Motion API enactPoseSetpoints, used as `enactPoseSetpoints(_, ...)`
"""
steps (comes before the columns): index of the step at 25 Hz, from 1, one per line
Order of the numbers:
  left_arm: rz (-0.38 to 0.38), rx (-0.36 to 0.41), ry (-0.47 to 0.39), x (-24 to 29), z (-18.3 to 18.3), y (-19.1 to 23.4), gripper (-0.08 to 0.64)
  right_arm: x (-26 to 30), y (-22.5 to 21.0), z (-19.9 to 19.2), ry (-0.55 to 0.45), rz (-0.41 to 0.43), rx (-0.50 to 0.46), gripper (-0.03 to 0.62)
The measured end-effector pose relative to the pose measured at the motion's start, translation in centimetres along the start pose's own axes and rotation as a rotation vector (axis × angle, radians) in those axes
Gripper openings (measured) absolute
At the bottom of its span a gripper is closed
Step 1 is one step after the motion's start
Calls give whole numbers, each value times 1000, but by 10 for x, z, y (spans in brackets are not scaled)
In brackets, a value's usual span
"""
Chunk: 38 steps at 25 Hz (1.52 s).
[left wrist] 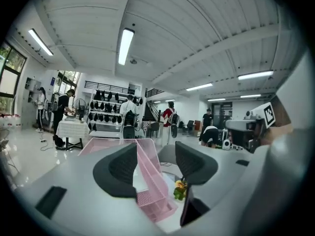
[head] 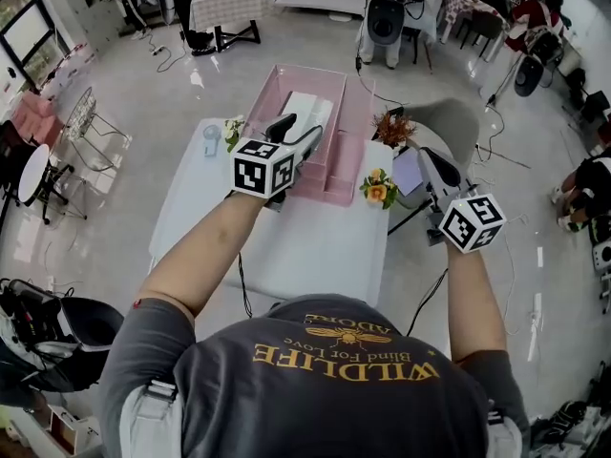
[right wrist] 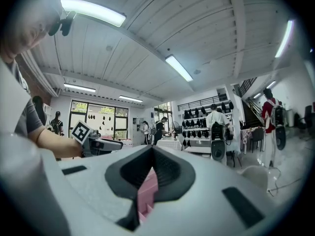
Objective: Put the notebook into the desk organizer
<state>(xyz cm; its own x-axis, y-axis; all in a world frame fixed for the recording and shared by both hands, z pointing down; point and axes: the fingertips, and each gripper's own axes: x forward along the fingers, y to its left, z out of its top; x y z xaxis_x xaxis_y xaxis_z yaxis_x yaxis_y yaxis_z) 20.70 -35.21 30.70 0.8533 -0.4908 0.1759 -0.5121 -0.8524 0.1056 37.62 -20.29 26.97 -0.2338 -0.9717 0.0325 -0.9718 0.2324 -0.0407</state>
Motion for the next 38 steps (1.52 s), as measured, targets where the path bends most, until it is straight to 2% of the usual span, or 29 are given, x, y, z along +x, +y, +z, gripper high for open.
enactPoseSetpoints(6,-85,-37,-79,-30,-5,-29,162,-26,-7,1,1,-56,-17,0)
enactPoseSetpoints(12,-195,-18,-131,-58,-7,-58,36,-56,-11,-11,18,-98,-24,0)
enactPoseSetpoints(15,-228,5,-174,-69,-2,-71,3,-69,-14,-21,21,-114,-5,0)
enactPoseSetpoints(18,-252,-9,-192,-75,-7,-83,3,-81,-14,-32,25,-118,5,0)
enactPoseSetpoints(23,-274,-2,-167,-78,-19,-96,2,-87,-8,-36,40,-95,-7,0)
enactPoseSetpoints(38,-260,1,-165,-78,-21,-95,2,-87,-5,-32,39,-70,-9,0)
